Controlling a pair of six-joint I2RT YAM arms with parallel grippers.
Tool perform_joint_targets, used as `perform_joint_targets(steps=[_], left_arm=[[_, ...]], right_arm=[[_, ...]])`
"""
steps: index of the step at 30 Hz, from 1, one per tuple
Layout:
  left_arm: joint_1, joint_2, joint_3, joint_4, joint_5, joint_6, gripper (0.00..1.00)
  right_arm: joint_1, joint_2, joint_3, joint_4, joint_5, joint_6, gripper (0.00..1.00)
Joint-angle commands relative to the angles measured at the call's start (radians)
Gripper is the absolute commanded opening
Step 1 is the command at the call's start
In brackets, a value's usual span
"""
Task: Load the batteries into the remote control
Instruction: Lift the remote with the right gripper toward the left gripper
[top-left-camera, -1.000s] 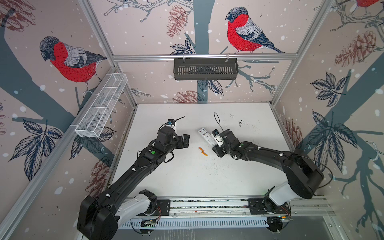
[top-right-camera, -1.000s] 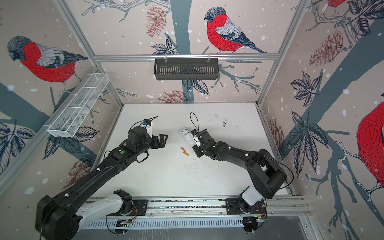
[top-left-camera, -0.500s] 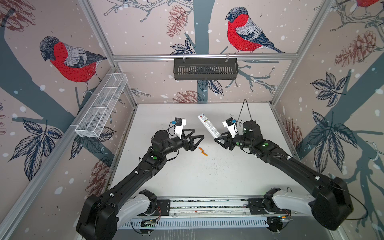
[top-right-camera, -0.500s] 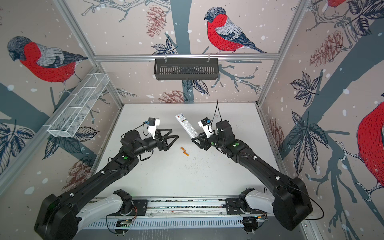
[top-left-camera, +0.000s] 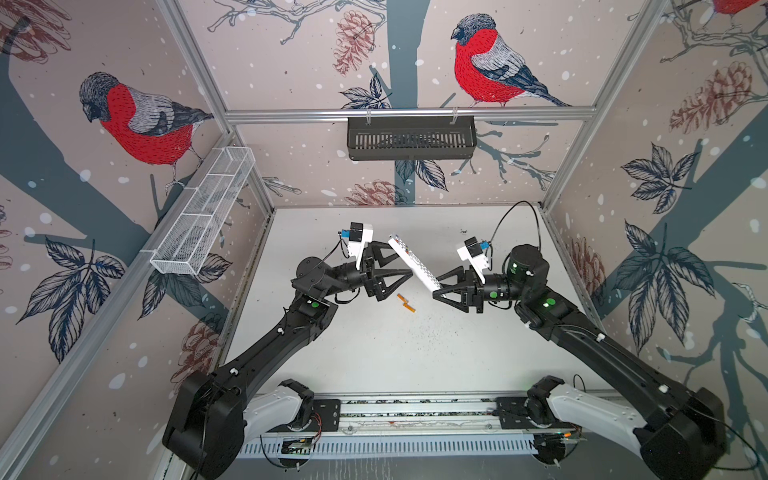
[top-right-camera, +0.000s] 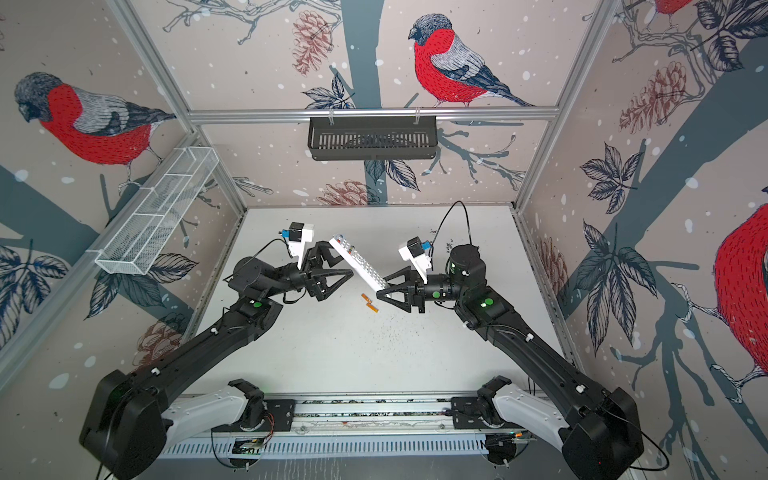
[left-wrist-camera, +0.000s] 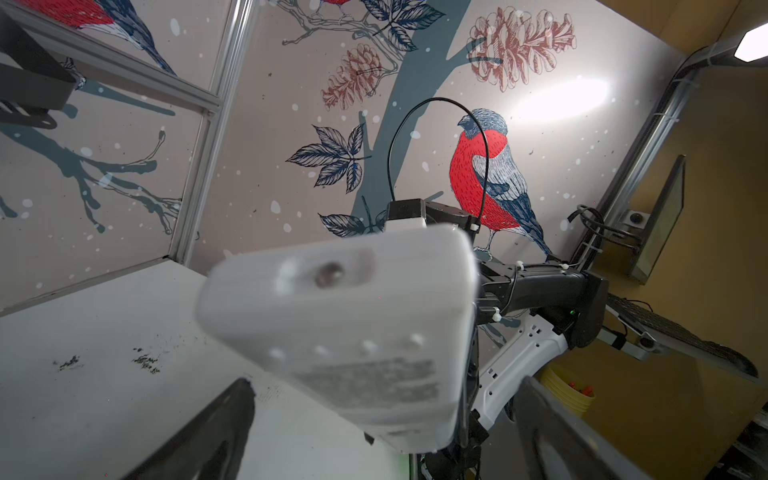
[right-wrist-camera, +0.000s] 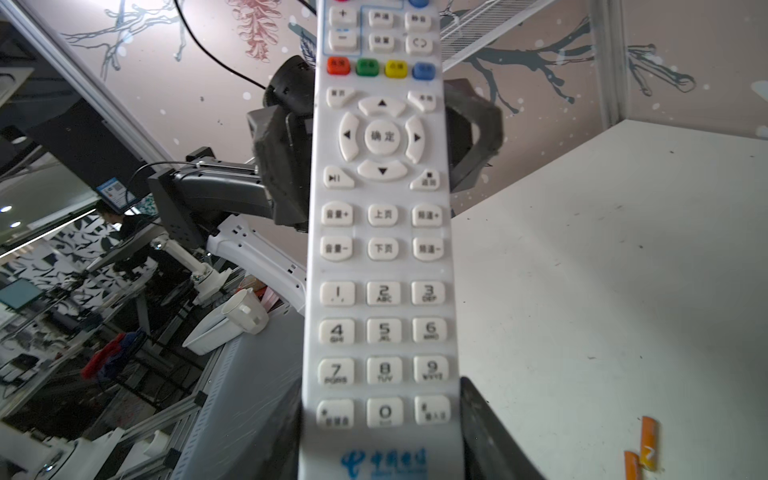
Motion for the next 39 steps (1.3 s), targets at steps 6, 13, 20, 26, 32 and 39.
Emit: perform_joint_targets(steps=[6, 13, 20, 26, 32, 39], left_arm=[[0.003, 0.016, 0.029, 0.181, 0.049, -0.097, 0.9], [0.003, -0.015, 0.026, 0.079, -0.006, -0.037, 0.69], [0.003, -0.033, 0.031, -0.06, -0.07, 0.03, 0.39], [0.004, -0.04, 0.049, -0.248, -0.182, 0.098, 0.19], [0.004, -0.039, 0.118, -0.549, -0.322, 0.189, 0.09], [0.003, -0.056, 0.15, -0.717, -0.404, 0.225, 0.09]], right_arm=[[0.039, 0.027, 0.026, 0.05, -0.063, 0.014, 0.44], [0.04, 0.037, 0.027, 0.028, -0.033, -0.014, 0.45], [0.046, 0.042, 0.024, -0.003, 0.02, -0.051, 0.49], [0.098, 0.03, 0.038, -0.059, 0.193, -0.126, 0.79], [0.213, 0.03, 0.075, -0.139, 0.508, -0.23, 0.86], [0.263, 0.093, 0.111, -0.154, 0.671, -0.271, 0.79]])
